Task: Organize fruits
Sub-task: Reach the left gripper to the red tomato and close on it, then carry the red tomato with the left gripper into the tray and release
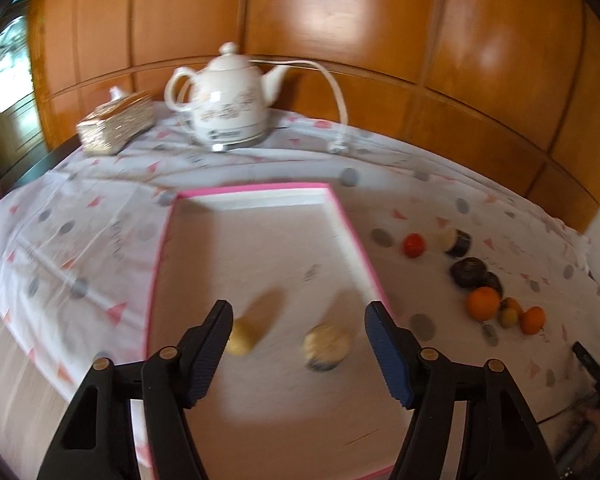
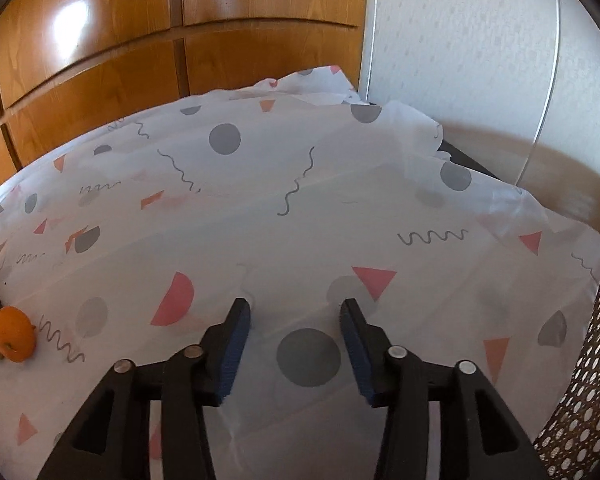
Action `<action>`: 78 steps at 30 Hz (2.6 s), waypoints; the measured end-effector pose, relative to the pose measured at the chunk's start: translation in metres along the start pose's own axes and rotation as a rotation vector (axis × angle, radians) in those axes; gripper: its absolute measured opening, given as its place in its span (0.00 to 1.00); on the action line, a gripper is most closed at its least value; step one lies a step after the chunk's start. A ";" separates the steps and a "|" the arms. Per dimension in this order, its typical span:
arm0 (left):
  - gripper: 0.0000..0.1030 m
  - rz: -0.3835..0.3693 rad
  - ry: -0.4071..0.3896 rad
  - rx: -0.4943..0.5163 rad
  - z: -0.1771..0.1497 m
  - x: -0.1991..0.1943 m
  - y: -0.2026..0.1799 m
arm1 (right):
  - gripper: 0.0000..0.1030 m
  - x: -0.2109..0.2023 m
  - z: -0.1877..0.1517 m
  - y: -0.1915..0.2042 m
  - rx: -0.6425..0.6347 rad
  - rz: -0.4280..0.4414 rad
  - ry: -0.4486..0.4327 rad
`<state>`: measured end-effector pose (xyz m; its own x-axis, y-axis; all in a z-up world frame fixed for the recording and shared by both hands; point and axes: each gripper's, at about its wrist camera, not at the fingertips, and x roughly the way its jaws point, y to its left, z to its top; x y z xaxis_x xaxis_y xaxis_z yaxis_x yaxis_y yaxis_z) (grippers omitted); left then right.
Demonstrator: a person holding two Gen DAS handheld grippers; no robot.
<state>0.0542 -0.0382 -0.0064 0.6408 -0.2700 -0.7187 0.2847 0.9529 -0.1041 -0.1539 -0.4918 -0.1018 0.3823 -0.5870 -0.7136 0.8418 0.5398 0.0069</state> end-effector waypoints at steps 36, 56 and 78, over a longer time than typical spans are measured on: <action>0.28 -0.106 0.266 0.163 0.061 0.170 -0.134 | 0.58 0.002 -0.004 0.008 -0.010 0.003 -0.025; 0.27 -0.160 0.093 -0.030 0.059 0.074 -0.058 | 0.59 0.002 -0.003 0.008 -0.009 0.006 -0.026; 0.28 0.137 0.169 -0.243 0.023 0.096 0.073 | 0.59 0.002 -0.004 0.008 -0.014 0.002 -0.026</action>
<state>0.1530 0.0023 -0.0672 0.5281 -0.1295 -0.8392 0.0126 0.9894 -0.1448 -0.1481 -0.4861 -0.1063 0.3941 -0.6011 -0.6952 0.8356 0.5493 -0.0013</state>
